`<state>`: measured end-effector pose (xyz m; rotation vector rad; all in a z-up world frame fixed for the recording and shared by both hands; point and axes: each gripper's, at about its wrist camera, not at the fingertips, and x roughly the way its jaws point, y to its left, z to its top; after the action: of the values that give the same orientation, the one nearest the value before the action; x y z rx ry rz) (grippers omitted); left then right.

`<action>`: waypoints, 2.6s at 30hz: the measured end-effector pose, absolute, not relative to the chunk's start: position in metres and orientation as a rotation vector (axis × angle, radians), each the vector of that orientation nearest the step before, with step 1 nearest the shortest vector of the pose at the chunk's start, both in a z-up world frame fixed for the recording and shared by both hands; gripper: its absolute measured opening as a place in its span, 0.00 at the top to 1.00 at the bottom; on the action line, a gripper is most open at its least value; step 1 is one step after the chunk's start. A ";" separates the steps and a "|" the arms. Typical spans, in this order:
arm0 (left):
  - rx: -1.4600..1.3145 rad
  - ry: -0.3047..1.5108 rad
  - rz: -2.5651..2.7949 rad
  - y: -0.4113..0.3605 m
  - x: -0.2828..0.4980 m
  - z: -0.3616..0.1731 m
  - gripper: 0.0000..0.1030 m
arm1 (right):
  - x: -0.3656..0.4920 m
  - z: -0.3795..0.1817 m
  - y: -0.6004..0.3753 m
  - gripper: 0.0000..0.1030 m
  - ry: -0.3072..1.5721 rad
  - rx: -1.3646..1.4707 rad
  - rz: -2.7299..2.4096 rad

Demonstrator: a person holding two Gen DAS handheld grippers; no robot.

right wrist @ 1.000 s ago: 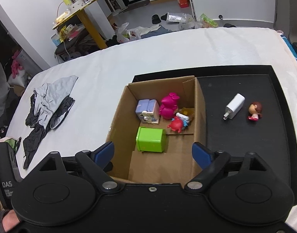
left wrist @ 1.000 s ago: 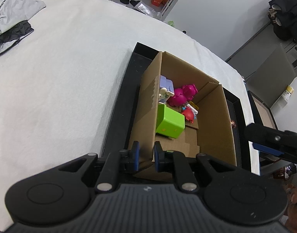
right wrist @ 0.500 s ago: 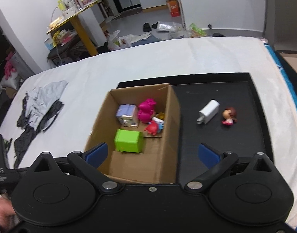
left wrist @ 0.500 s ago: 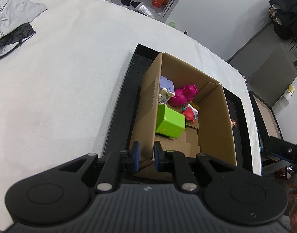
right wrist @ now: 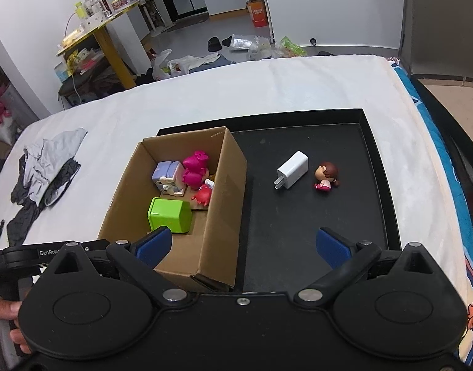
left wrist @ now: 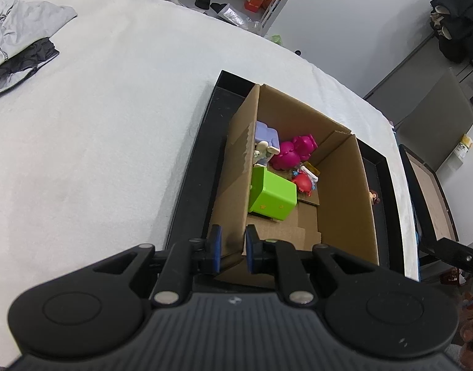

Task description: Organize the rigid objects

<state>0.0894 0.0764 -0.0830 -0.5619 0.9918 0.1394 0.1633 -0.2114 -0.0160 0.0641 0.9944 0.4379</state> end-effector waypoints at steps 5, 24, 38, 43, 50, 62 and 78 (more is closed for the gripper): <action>-0.553 0.995 0.144 0.076 0.090 -0.083 0.86 | 0.166 -0.016 -0.224 0.02 1.000 0.090 0.437; -0.515 1.013 0.171 0.068 0.093 -0.082 0.86 | 0.178 -0.055 -0.262 0.02 1.062 0.205 0.434; -0.481 1.042 0.207 0.060 0.102 -0.086 0.86 | 0.190 -0.086 -0.285 0.03 1.037 0.287 0.433; -0.473 1.051 0.218 0.058 0.104 -0.087 0.86 | 0.196 -0.097 -0.291 0.03 1.052 0.329 0.440; -0.473 1.060 0.232 0.059 0.107 -0.089 0.86 | 0.210 -0.111 -0.291 0.04 1.080 0.378 0.490; -0.462 1.070 0.230 0.056 0.111 -0.091 0.86 | 0.231 -0.121 -0.289 0.18 1.066 0.384 0.496; -0.470 1.079 0.232 0.056 0.114 -0.094 0.86 | 0.269 -0.141 -0.271 0.23 1.038 0.293 0.412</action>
<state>0.1136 0.0563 -0.0943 -0.4702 1.0786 0.2321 0.2690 -0.2708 -0.1414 0.2929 1.0379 0.4119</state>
